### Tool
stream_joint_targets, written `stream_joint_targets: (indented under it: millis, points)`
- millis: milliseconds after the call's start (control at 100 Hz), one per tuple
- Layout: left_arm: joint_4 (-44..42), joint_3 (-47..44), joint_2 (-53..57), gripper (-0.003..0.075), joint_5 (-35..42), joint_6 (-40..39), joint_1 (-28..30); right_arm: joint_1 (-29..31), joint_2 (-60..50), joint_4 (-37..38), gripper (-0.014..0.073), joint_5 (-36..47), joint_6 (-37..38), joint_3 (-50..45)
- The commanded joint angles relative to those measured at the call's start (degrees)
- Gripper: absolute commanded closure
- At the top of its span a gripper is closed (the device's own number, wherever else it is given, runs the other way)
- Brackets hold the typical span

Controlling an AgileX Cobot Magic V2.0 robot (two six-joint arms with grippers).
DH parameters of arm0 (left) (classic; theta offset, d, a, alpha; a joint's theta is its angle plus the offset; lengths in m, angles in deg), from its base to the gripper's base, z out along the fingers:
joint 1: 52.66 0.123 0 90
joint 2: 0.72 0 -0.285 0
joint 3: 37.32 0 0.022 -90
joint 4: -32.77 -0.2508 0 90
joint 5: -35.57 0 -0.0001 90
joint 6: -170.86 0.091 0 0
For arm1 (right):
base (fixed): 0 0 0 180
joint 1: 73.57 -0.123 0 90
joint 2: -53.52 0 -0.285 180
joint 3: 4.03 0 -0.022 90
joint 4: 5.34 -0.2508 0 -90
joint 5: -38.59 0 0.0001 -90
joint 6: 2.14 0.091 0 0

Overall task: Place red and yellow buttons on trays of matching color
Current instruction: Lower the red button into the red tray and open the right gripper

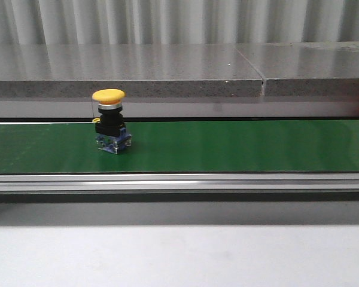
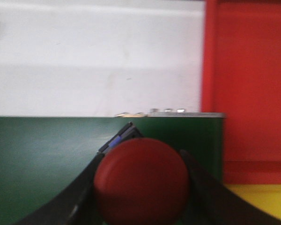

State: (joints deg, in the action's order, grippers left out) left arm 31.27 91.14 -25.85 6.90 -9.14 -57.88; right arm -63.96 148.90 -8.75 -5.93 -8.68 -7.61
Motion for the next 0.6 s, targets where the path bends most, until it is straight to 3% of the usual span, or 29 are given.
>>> stream_joint_targets:
  millis: [0,230,590]
  points:
    - [0.12,1.52,-0.42,0.0741,4.12,-0.45,-0.52,5.49,-1.29,0.61,0.0429,3.09,1.09,2.37]
    - [0.12,1.52,-0.42,0.0741,4.12,-0.45,-0.52,13.40,3.06,-0.73,0.0429,5.35,4.46,2.31]
    - [0.12,1.52,-0.42,0.0741,4.12,-0.45,-0.52,14.37,12.16,0.55,0.0429,8.10,4.88,5.77]
